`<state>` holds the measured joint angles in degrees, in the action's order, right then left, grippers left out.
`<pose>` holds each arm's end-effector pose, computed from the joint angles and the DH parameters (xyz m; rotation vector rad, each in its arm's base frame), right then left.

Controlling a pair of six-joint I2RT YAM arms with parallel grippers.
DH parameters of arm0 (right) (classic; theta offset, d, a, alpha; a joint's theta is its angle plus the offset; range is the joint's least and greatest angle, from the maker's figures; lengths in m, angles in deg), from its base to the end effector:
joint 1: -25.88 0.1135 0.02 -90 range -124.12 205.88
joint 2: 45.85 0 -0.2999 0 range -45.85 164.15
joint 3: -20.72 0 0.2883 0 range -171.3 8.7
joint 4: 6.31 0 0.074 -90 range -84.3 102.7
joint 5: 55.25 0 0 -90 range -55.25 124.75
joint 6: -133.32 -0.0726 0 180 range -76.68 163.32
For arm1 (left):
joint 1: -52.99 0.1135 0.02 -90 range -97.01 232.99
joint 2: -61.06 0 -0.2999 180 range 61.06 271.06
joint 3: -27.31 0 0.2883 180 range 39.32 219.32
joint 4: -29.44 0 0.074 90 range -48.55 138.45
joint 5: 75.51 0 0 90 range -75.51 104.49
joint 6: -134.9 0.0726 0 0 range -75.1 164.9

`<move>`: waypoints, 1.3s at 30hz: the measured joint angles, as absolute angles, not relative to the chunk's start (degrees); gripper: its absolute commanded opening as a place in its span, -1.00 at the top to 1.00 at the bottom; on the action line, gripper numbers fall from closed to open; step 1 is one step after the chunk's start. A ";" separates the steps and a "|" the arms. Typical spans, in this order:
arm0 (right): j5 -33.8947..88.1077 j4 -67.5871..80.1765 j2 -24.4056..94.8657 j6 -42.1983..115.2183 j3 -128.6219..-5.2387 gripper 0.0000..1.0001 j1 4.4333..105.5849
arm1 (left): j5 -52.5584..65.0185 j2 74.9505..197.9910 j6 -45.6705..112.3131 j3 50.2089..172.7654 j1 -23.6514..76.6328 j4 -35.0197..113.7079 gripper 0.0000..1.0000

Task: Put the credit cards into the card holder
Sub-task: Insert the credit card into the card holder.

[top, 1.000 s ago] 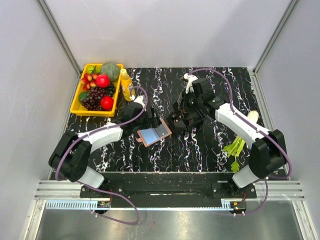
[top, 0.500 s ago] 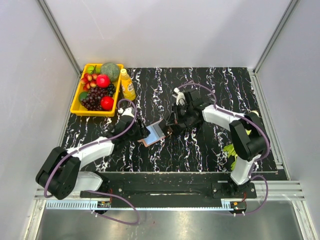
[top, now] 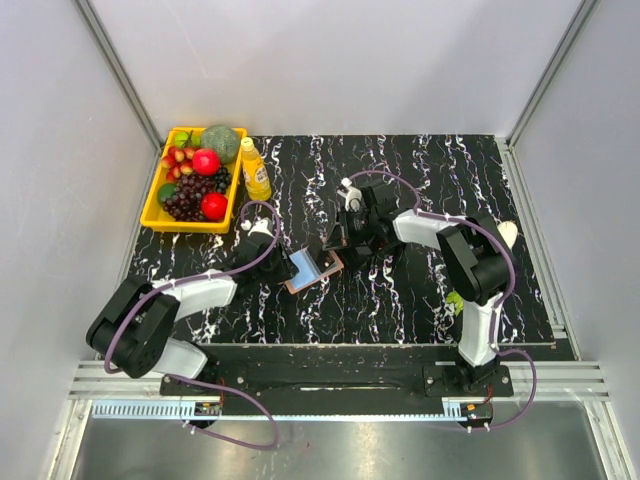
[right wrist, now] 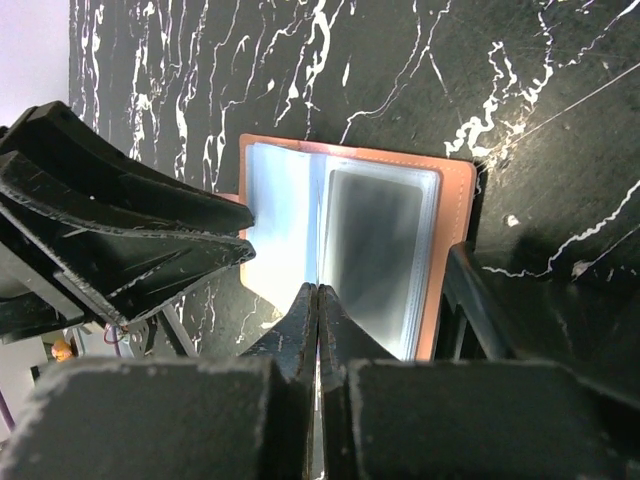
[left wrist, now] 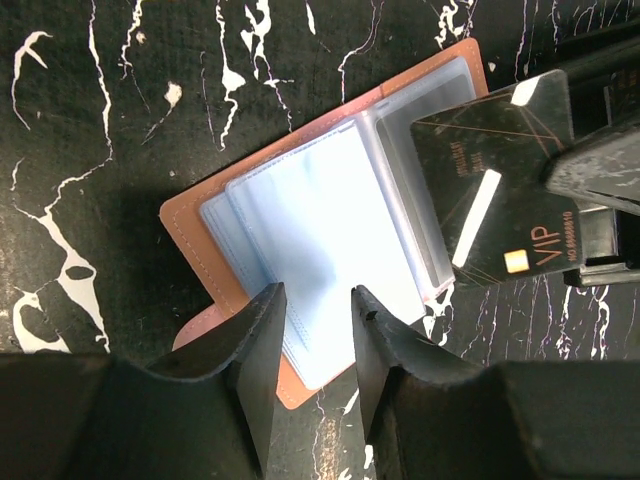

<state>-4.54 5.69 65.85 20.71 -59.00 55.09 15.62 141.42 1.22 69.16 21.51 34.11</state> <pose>0.3870 0.2691 0.1491 -0.5073 2.4033 1.2304 0.2585 -0.1566 0.1293 -0.2665 2.3967 -0.6179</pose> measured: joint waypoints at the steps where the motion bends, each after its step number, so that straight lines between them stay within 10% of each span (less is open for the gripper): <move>1: -4.56 5.56 66.50 20.71 -59.33 1.00 55.09 | 15.60 141.57 1.20 69.16 21.51 33.85 0.29; 39: -4.89 1.08 71.55 17.09 -60.44 1.00 58.35 | 18.44 138.89 0.48 68.79 21.51 38.95 0.38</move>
